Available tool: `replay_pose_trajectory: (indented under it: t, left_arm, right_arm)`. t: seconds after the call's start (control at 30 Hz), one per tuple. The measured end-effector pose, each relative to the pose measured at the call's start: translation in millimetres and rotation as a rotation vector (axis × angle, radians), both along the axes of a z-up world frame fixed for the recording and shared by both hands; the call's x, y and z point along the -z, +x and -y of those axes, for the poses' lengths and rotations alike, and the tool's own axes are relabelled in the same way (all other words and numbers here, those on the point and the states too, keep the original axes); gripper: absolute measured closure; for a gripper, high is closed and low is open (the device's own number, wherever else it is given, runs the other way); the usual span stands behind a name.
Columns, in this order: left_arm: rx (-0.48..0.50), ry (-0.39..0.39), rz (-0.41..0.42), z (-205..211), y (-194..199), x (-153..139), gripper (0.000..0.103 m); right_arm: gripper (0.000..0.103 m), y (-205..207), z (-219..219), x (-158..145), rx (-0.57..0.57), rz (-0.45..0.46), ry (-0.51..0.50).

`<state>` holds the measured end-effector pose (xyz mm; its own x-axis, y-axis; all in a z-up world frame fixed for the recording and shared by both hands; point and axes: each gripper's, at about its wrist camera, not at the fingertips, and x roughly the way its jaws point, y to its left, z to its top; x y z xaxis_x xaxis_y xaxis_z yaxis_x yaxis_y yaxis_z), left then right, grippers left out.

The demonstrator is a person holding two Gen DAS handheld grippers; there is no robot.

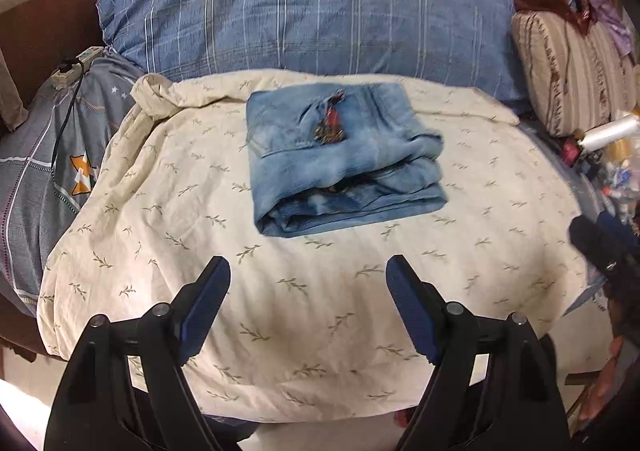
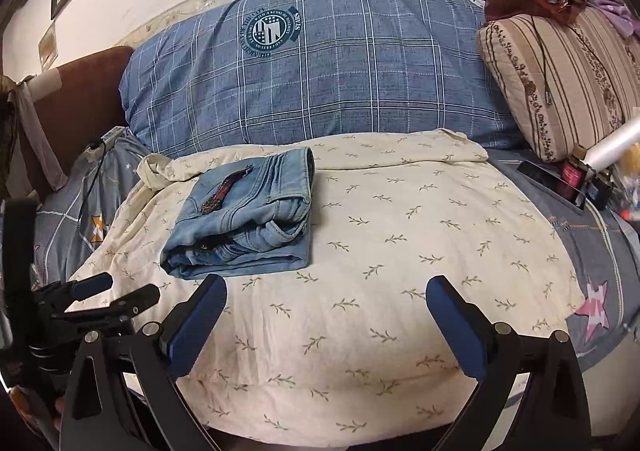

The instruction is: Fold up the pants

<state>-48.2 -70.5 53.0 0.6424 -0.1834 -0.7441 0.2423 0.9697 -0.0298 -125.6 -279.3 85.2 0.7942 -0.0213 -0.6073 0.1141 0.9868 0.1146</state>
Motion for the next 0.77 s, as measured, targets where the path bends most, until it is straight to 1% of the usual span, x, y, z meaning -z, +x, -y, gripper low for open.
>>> replay_pose_trajectory:
  t: [0.1, 0.2, 0.47, 0.77]
  left_arm:
    - [0.016, -0.003, 0.019, 3.1, -7.8, -5.7, 0.022]
    - [0.027, 0.009, 0.041, 6.4, -14.3, -8.8, 0.022]
    - [0.040, 0.014, 0.045, 8.6, -25.1, -9.7, 0.022]
    - [0.052, 0.001, 0.059, 11.7, -33.4, -16.1, 0.022]
  right_arm:
    - [0.002, -8.3, 0.5, -1.9, 0.012, 0.008, -0.018]
    - [0.002, -14.7, 3.1, -3.3, 0.030, 0.015, -0.033]
    - [0.002, -24.4, 13.9, -5.5, 0.062, 0.022, -0.027]
    - [0.001, -32.1, 16.9, -9.7, 0.078, 0.033, -0.034]
